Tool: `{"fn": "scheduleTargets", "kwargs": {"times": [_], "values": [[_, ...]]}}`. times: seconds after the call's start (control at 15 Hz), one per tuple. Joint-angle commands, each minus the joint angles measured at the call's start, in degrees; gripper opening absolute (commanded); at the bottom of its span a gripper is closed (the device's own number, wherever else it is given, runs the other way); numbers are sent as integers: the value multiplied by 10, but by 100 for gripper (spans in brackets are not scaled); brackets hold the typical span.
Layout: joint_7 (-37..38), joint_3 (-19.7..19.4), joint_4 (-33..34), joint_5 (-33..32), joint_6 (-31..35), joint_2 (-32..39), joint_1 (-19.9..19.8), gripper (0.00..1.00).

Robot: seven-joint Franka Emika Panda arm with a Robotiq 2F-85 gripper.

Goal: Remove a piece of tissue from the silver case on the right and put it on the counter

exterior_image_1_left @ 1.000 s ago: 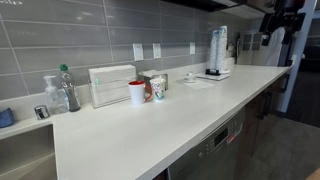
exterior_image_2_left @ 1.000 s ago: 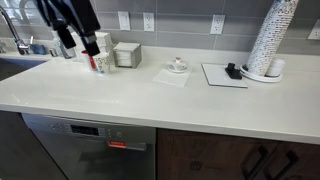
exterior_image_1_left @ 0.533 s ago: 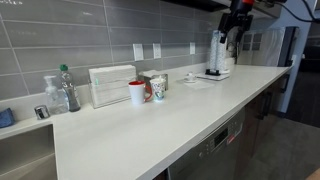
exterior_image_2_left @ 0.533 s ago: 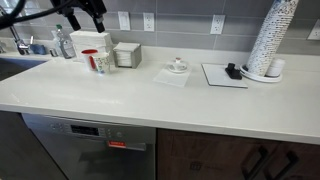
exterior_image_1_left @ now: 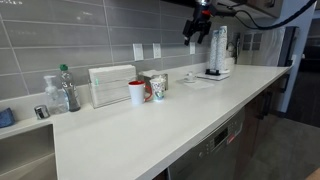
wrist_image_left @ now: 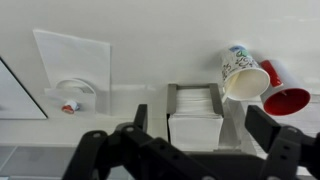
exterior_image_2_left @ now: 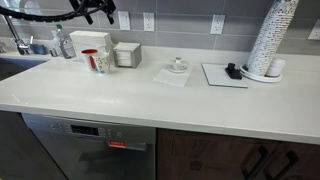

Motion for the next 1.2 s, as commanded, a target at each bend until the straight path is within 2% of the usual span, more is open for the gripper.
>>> {"fn": "scheduleTargets", "kwargs": {"times": [0.0,0.27,0.4,0.47,0.67,1.13], "values": [[-12,18,83,25,41,101,1,100],[11,43,149,3,109,194,-10,100],[-4,53,172,23,113,225,-14,100],[9,54,139,4,106,187,-15,100],[10,60,166,4,111,222,-18,100],[10,60,174,4,111,224,-20,100]]}}
